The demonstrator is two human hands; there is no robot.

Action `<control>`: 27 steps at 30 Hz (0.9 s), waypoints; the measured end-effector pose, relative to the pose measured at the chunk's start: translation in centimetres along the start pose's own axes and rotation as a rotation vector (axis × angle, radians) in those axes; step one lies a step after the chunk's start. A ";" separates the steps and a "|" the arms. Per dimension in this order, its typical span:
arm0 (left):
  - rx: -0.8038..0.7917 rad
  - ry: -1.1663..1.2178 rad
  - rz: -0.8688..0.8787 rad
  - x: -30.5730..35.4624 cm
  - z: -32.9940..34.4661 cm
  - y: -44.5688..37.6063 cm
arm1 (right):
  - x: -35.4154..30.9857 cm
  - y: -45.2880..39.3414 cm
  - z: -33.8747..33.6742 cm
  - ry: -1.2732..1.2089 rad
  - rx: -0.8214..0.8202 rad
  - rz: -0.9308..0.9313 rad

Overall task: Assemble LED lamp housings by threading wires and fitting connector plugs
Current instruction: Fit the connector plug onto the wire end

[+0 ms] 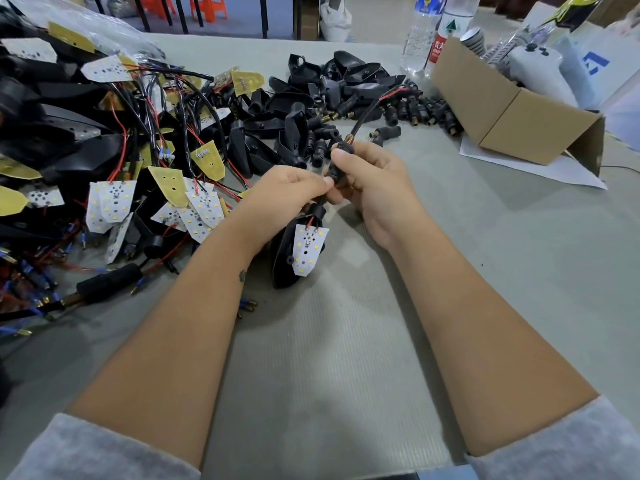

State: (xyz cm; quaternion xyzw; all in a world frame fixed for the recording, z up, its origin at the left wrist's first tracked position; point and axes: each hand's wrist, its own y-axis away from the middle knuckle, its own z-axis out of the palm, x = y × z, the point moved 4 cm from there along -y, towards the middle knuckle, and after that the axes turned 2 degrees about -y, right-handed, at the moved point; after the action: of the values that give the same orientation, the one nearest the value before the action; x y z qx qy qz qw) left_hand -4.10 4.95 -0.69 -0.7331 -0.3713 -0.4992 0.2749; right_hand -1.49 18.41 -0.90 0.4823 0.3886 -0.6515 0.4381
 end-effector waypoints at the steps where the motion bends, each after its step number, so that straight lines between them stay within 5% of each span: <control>1: 0.017 0.042 -0.010 0.0 0.0 0.0 | 0.0 -0.1 0.0 -0.027 0.015 -0.014; 6: 0.127 0.100 0.023 0.0 -0.5 -0.4 | -0.4 -0.6 -1.1 -0.171 0.172 -0.057; 14: 0.033 -0.134 0.075 -0.7 -0.2 -0.2 | -0.2 -0.7 -2.0 -0.230 0.218 -0.067; 19: 0.118 -0.021 0.059 -0.6 -0.7 -0.2 | 0.1 -0.9 -1.6 0.012 0.142 -0.035; 27: 0.341 0.227 0.000 -1.3 -1.5 -0.4 | 0.5 -0.6 -1.6 0.426 0.257 -0.125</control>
State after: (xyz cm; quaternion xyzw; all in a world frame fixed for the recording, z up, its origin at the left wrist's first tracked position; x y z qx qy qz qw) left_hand -5.56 3.67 -1.34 -0.6151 -0.4170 -0.5083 0.4353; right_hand -1.71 19.99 -1.66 0.6353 0.4152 -0.6052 0.2404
